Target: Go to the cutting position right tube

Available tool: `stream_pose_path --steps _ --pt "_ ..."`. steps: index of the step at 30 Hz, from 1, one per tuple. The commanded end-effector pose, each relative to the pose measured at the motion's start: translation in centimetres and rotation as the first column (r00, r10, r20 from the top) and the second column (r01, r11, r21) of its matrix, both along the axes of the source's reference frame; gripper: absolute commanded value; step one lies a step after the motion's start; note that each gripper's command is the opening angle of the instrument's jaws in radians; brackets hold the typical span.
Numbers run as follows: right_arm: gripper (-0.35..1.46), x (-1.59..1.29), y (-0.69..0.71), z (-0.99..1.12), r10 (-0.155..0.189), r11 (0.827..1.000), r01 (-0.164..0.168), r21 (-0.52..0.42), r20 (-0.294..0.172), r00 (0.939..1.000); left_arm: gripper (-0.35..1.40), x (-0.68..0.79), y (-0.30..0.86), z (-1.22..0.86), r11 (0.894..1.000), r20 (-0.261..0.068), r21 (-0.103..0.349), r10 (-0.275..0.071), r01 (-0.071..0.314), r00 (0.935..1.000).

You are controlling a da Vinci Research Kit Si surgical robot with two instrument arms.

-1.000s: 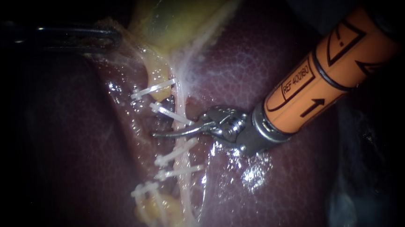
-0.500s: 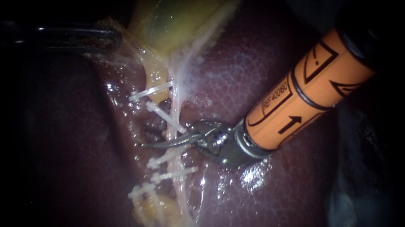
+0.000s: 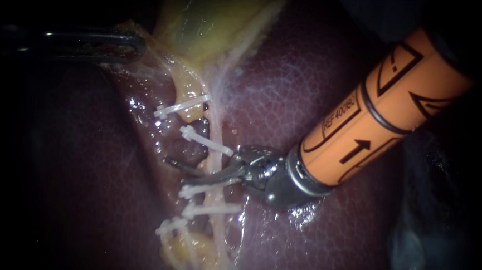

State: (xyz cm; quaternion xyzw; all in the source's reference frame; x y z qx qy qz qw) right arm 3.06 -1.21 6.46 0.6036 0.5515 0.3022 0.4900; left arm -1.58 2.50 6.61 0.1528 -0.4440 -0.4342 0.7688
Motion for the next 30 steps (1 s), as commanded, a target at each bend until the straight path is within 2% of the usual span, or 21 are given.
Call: stream_pose_path --steps 1,6,29,30 --pt "1.25 0.00 0.02 -0.03 0.007 1.000 -0.007 0.000 0.011 0.9999 -0.35 0.00 0.00 0.00 1.000 0.000 0.000 0.000 0.000 1.0000" --pt "1.25 0.00 0.10 -0.14 0.015 1.000 -0.015 0.004 0.014 0.9998 -0.35 0.00 0.00 0.00 1.000 0.000 0.000 0.000 0.000 1.0000" --pt "1.25 0.01 0.11 -0.19 0.016 1.000 -0.016 0.000 0.010 0.9998 -0.35 0.00 0.00 0.01 1.000 0.000 0.000 0.000 0.000 1.0000" --pt "1.25 0.01 0.11 -0.19 0.023 1.000 -0.023 -0.004 0.011 0.9997 -0.35 0.00 0.00 0.01 1.000 0.000 0.000 0.000 0.000 1.0000"
